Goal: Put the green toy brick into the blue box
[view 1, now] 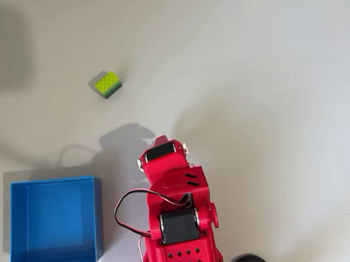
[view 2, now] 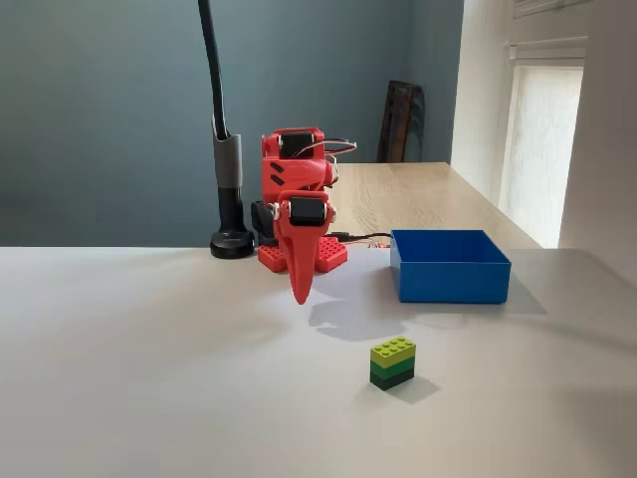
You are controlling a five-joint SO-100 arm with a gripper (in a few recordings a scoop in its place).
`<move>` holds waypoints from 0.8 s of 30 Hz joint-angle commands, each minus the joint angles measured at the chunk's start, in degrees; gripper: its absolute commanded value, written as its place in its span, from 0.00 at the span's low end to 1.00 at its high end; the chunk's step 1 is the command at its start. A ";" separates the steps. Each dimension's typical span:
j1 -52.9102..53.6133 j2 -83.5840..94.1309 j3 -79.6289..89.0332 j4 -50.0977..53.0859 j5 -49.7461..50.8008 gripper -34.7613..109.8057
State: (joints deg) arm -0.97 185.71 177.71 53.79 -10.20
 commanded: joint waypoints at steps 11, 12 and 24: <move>-4.66 0.62 1.85 0.26 -22.85 0.24; -4.66 0.62 1.85 0.88 -23.55 0.24; -1.49 0.44 1.85 -3.08 -19.34 0.24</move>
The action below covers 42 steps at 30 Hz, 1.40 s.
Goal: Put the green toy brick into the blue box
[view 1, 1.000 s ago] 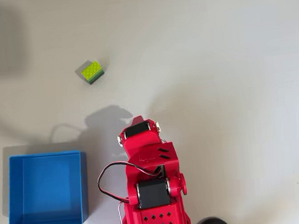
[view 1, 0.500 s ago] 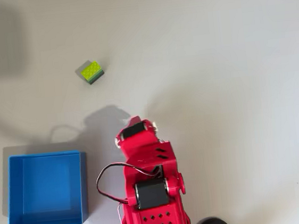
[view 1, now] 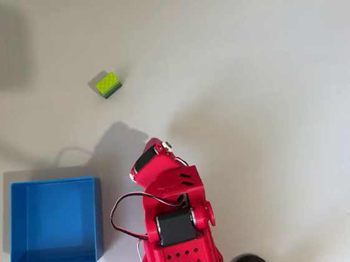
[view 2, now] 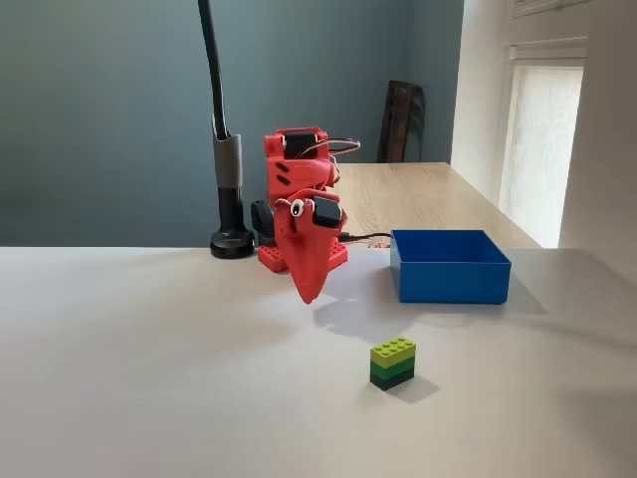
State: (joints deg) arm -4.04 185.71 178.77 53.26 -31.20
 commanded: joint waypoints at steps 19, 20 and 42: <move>1.23 -20.21 -16.17 -13.18 8.96 0.40; 1.05 -23.55 -18.02 -13.18 8.35 0.42; -7.47 -85.52 -87.63 17.23 11.69 0.47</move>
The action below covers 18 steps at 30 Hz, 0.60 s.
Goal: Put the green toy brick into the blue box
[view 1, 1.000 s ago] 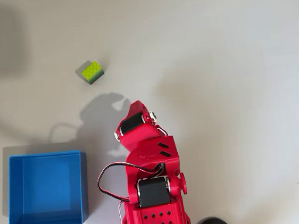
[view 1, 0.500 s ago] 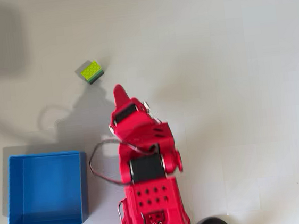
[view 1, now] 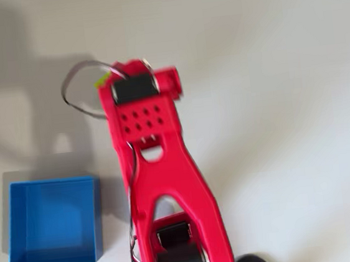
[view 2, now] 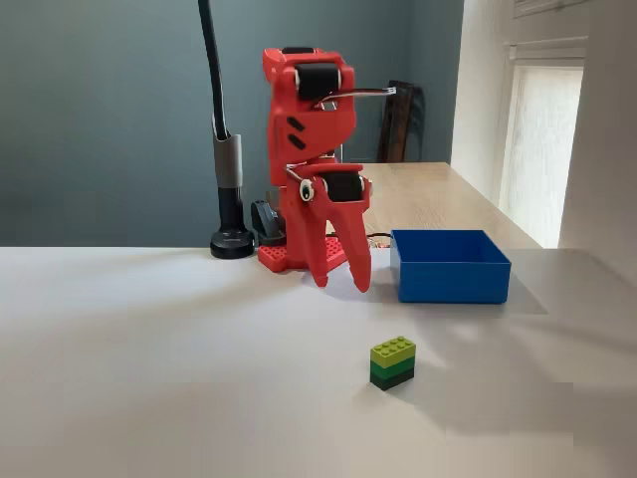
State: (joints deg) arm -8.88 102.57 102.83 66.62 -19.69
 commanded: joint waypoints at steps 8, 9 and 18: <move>-6.06 -13.10 -21.53 8.35 0.00 0.46; -6.33 -14.24 -22.06 8.53 -0.09 0.46; -6.59 -25.14 -26.54 8.88 -1.58 0.45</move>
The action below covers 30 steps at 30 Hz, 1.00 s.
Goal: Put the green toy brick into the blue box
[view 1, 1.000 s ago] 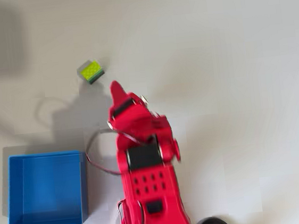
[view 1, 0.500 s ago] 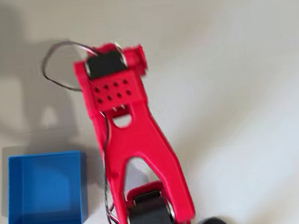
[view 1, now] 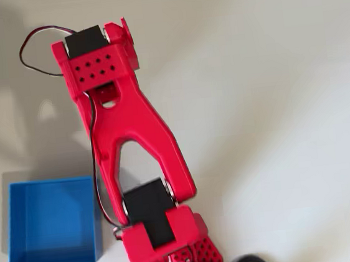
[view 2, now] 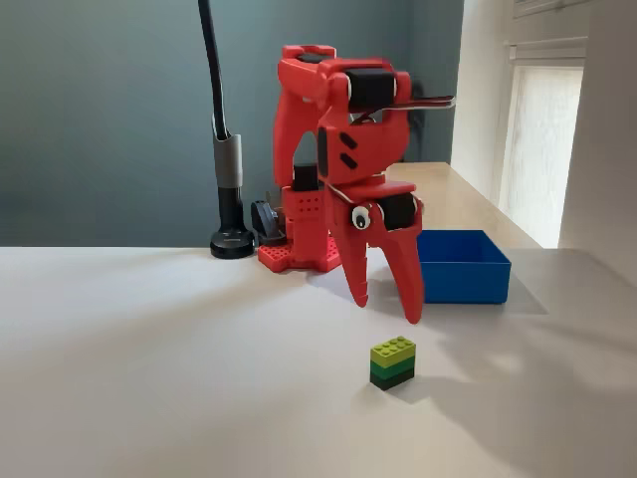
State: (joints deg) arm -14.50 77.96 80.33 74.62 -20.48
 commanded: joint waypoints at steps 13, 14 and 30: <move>-1.85 -11.69 -12.66 0.35 -0.53 0.44; -1.93 -12.22 -12.92 0.26 -0.35 0.44; -2.55 -13.62 -10.37 -4.83 2.46 0.27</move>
State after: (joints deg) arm -16.79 62.58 70.75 69.52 -18.11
